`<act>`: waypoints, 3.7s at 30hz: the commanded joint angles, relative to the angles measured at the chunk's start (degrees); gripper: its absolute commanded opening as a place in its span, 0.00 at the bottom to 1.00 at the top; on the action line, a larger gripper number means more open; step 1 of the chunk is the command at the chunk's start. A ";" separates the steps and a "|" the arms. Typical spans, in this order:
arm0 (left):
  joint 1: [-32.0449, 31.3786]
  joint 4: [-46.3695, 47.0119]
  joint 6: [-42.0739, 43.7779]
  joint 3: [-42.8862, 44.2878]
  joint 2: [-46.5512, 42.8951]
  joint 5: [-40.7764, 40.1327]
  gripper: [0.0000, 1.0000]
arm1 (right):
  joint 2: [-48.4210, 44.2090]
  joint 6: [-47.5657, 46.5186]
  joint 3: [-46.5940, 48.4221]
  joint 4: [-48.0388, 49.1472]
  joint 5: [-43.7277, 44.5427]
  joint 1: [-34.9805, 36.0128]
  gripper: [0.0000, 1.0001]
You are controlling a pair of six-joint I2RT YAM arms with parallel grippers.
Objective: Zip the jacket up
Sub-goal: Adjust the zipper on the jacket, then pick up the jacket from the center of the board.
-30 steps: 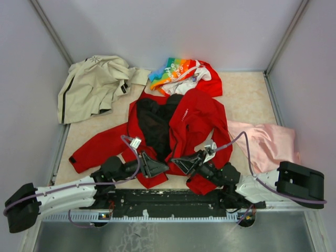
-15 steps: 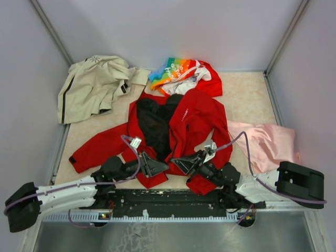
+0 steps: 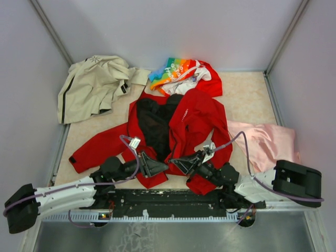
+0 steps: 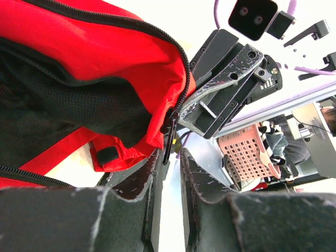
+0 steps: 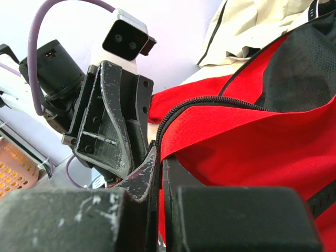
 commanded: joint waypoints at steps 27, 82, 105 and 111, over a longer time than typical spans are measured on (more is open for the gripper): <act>-0.17 -8.62 -0.75 3.47 0.41 0.82 0.00 | 0.44 -0.28 -4.53 7.71 2.51 -1.12 0.00; -4.65 -72.65 -3.33 42.22 37.97 -16.92 0.65 | -12.16 -7.48 -3.65 -17.31 10.34 -3.78 0.00; -5.00 -82.56 -6.98 43.75 57.76 -21.03 0.67 | -3.99 -3.58 -5.40 -10.52 8.59 -9.02 0.00; -7.07 -84.56 -9.89 40.95 60.72 -23.44 0.68 | -4.23 -4.45 -4.69 -12.19 8.72 -9.09 0.00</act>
